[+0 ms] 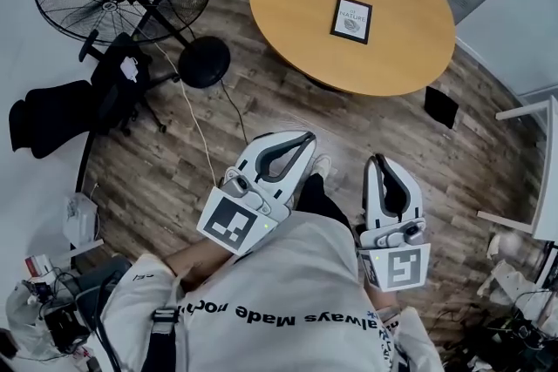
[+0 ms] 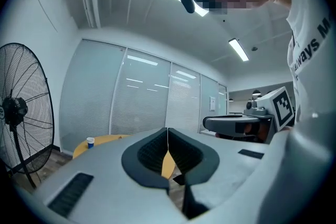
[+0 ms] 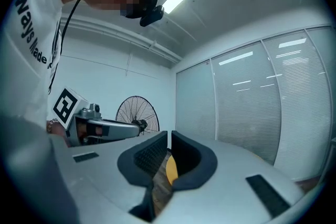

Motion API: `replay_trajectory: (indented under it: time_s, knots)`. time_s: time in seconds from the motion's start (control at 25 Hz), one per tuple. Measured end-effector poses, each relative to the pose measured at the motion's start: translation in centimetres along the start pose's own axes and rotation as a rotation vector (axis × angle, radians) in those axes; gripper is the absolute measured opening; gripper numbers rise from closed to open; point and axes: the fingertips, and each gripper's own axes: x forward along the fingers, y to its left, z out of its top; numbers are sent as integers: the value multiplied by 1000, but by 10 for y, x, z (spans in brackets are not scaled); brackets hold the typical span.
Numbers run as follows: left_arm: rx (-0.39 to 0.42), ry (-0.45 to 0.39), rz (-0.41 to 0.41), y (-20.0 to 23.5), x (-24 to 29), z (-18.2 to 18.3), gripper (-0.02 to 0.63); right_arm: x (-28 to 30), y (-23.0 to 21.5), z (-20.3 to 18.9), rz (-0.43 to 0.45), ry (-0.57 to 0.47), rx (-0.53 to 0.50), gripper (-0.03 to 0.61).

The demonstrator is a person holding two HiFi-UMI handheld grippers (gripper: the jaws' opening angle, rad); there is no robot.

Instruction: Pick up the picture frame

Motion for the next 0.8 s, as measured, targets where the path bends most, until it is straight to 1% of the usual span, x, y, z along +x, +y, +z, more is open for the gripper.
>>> replay_trajectory:
  time_s: [0.36, 0.52, 0.64, 0.8]
  knots:
    - [7, 13, 6, 11, 65, 6, 28, 31, -61, 9, 4, -25, 19, 46]
    - [-10, 17, -2, 15, 92, 7, 28, 40, -85, 6, 18, -8, 2, 46]
    - [-1, 22, -4, 15, 111, 9, 28, 47, -102, 8, 24, -21, 6, 46]
    - [9, 31, 0, 16, 134, 8, 28, 53, -127, 4, 18, -11, 7, 46]
